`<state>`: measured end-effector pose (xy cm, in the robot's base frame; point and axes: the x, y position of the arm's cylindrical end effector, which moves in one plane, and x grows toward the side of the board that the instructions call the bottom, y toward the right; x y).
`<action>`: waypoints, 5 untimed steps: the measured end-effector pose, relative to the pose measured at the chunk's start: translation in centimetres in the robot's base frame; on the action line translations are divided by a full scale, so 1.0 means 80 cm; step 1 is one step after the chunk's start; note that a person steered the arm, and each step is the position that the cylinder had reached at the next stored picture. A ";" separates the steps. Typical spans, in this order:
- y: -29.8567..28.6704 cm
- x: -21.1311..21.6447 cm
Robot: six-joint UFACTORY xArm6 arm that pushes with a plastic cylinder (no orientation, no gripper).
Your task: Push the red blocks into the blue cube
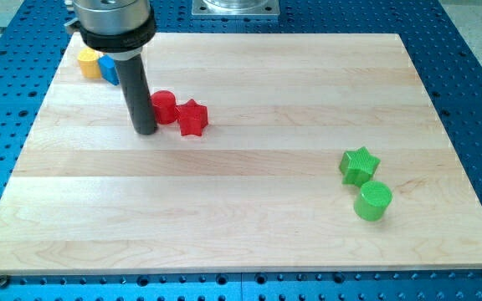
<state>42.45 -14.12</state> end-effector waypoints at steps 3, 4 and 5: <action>0.017 0.047; 0.170 0.074; 0.173 0.026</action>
<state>44.53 -0.26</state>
